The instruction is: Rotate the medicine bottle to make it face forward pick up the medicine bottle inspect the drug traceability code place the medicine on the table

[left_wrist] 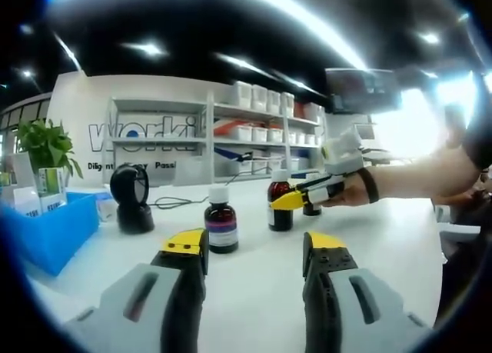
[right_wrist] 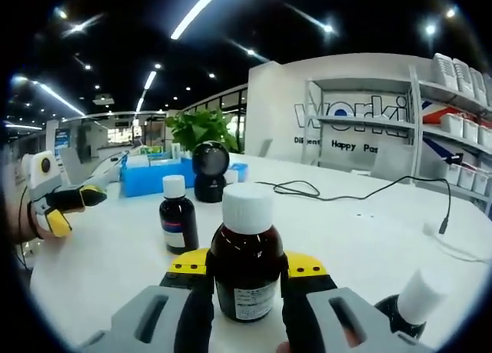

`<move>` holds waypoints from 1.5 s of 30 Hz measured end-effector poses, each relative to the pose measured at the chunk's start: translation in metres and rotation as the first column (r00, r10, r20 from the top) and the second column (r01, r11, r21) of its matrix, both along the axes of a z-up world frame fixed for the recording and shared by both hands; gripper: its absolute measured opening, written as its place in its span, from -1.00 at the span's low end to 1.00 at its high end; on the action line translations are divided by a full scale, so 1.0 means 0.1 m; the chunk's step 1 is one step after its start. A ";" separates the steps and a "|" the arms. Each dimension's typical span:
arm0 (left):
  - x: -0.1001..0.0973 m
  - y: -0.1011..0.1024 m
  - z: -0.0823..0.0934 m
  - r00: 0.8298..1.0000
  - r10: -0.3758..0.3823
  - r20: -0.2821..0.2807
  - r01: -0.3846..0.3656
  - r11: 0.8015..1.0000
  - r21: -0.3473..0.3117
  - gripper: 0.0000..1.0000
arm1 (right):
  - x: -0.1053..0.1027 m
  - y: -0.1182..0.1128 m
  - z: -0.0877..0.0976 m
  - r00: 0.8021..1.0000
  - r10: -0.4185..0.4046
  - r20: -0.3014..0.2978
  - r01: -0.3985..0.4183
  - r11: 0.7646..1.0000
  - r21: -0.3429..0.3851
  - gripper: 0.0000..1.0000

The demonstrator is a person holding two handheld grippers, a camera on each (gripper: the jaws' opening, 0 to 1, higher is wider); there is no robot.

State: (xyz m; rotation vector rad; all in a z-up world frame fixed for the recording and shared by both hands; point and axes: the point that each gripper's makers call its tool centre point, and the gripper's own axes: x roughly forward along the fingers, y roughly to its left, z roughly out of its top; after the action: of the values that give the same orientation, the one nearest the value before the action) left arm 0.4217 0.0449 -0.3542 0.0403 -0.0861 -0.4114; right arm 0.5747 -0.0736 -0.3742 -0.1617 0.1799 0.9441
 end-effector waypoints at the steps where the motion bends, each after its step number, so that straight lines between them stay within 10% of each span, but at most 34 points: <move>1: 0.00 0.00 0.00 1.000 0.000 0.000 0.000 1.000 -0.001 -0.20 | -0.01 0.00 0.00 1.000 -0.006 0.002 0.006 1.000 -0.003 -0.42; 30: -0.03 -0.04 0.03 1.000 -0.001 0.012 0.001 1.000 0.007 -0.20 | 0.07 -0.05 0.00 0.953 -0.302 -0.004 0.302 0.953 0.020 -0.42; 45: -0.03 -0.03 0.05 1.000 -0.004 0.020 0.004 1.000 0.002 -0.21 | 0.08 -0.09 0.00 0.867 -0.498 0.005 0.497 0.867 0.031 -0.42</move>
State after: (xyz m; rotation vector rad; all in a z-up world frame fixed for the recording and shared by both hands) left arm 0.4188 0.0415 -0.3496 0.0461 -0.1051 -0.4153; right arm 0.5827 -0.0829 -0.3740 -0.0871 0.1847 0.4270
